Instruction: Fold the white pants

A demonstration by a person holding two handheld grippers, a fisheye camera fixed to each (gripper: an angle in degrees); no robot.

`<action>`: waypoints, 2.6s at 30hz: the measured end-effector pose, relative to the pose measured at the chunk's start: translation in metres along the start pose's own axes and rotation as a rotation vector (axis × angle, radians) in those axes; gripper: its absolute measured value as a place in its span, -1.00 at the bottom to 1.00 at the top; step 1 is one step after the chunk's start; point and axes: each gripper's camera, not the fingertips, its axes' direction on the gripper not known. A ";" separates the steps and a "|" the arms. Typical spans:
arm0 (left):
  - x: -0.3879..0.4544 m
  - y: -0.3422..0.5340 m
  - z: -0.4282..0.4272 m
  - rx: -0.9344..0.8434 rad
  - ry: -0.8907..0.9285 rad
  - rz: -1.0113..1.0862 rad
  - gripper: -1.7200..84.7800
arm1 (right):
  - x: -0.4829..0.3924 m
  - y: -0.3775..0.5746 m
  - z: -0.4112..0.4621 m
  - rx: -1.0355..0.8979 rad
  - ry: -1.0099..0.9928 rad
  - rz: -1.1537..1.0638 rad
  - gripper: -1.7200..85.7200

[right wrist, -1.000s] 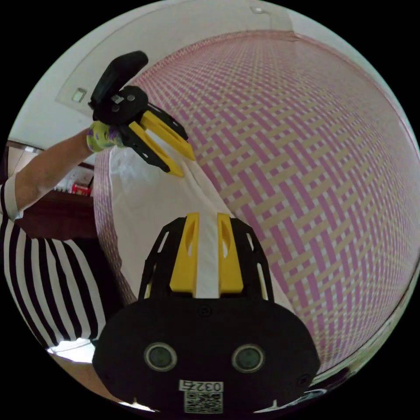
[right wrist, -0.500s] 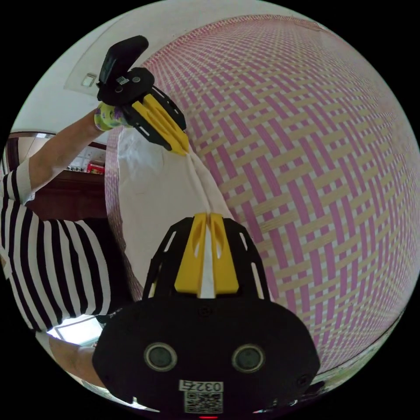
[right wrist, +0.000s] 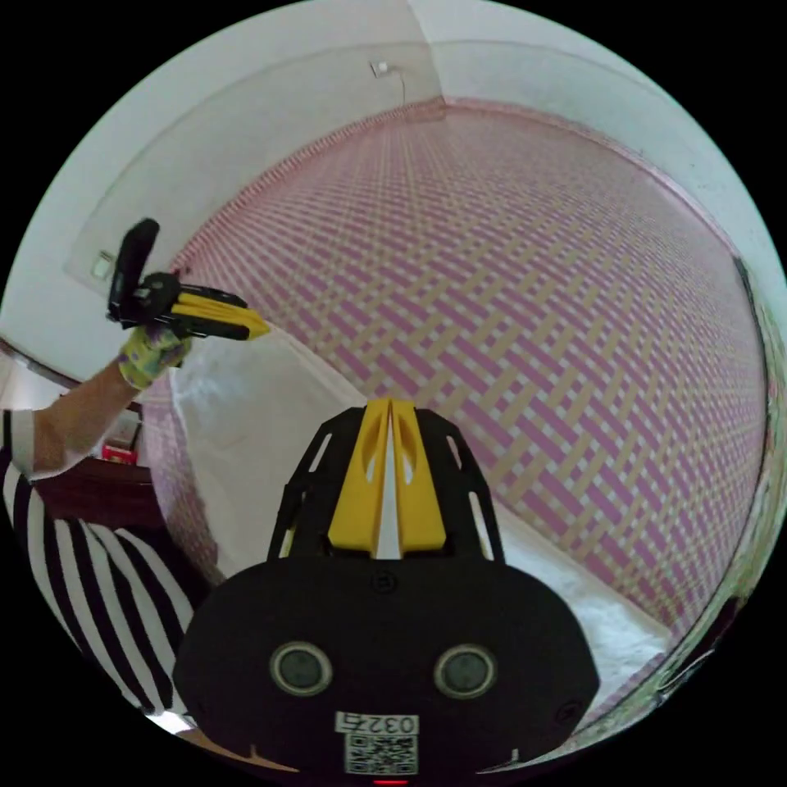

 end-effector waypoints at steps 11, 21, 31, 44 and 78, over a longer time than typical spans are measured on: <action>0.055 0.131 0.066 -0.084 0.344 0.001 -0.98 | -0.124 0.164 0.009 -0.172 -0.478 -0.123 -0.98; -0.001 0.200 0.029 0.073 0.220 -0.295 -0.98 | -0.128 0.219 -0.073 -0.049 -0.437 0.028 -0.98; -0.046 0.218 0.053 -0.059 0.024 -0.308 -0.98 | -0.157 0.250 -0.104 -0.080 -0.353 0.120 -0.98; 0.032 0.170 0.093 0.079 0.328 -0.149 -0.98 | -0.004 0.474 -0.301 0.545 -0.301 0.945 -0.90; 0.118 0.088 0.289 -0.305 0.214 0.015 -0.98 | 0.080 0.572 -0.397 0.530 -0.520 0.982 -0.76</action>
